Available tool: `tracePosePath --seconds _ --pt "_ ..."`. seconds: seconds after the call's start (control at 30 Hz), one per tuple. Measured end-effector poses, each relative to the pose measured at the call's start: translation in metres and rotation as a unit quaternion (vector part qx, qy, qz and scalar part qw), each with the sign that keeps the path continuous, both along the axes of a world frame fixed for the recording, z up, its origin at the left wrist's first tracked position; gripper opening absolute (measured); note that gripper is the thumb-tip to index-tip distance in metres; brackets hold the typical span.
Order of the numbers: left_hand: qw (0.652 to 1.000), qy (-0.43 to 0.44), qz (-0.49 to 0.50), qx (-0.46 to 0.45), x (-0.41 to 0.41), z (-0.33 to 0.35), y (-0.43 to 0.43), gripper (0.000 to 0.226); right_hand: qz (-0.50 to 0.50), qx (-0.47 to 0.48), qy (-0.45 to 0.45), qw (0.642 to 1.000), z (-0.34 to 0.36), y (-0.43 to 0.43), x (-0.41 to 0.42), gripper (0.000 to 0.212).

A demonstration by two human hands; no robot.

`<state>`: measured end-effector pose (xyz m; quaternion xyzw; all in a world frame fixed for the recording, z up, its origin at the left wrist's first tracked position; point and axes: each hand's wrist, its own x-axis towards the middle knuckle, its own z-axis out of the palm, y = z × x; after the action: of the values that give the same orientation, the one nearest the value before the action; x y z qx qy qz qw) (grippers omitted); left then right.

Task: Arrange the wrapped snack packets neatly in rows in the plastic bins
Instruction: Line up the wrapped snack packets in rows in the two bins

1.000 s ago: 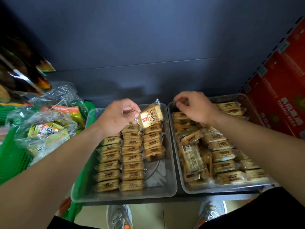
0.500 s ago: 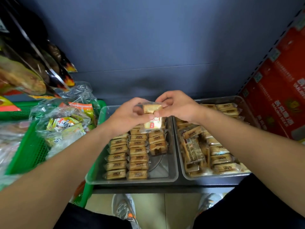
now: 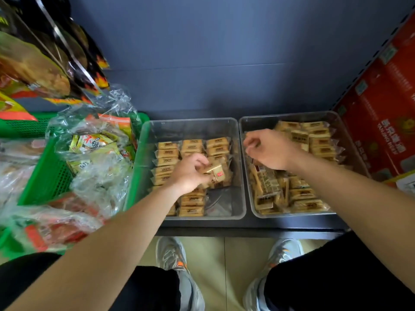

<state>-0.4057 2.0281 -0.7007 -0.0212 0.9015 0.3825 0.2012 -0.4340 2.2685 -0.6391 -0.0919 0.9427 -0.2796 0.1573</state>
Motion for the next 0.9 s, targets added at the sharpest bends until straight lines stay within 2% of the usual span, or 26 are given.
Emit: tracePosePath --seconds 0.1,0.23,0.37,0.6,0.73,0.9 --pt "0.998 -0.004 -0.045 -0.046 0.005 -0.021 0.009 0.042 -0.025 0.004 -0.012 1.0 -0.003 0.024 0.002 0.02" --pt "0.994 0.023 -0.081 -0.073 0.005 -0.033 0.024 0.033 -0.009 0.013 -0.049 0.999 -0.013 0.05 0.006 0.018" --pt "0.992 0.036 -0.089 -0.086 0.002 -0.041 0.029 0.029 -0.01 0.013 -0.062 0.998 -0.02 0.061 0.011 0.022" --pt "0.982 0.084 -0.117 -0.122 0.002 -0.057 0.028 0.032 -0.011 -0.015 -0.1 0.995 -0.019 0.067 0.021 0.048" --pt "0.973 0.103 -0.154 -0.135 0.003 -0.062 0.027 0.034 0.031 0.05 -0.096 0.994 -0.018 0.061 0.026 0.07" --pt "0.957 0.137 -0.178 -0.183 0.004 -0.062 0.027 0.033 0.042 0.068 -0.093 0.992 -0.021 0.054 0.027 0.073"
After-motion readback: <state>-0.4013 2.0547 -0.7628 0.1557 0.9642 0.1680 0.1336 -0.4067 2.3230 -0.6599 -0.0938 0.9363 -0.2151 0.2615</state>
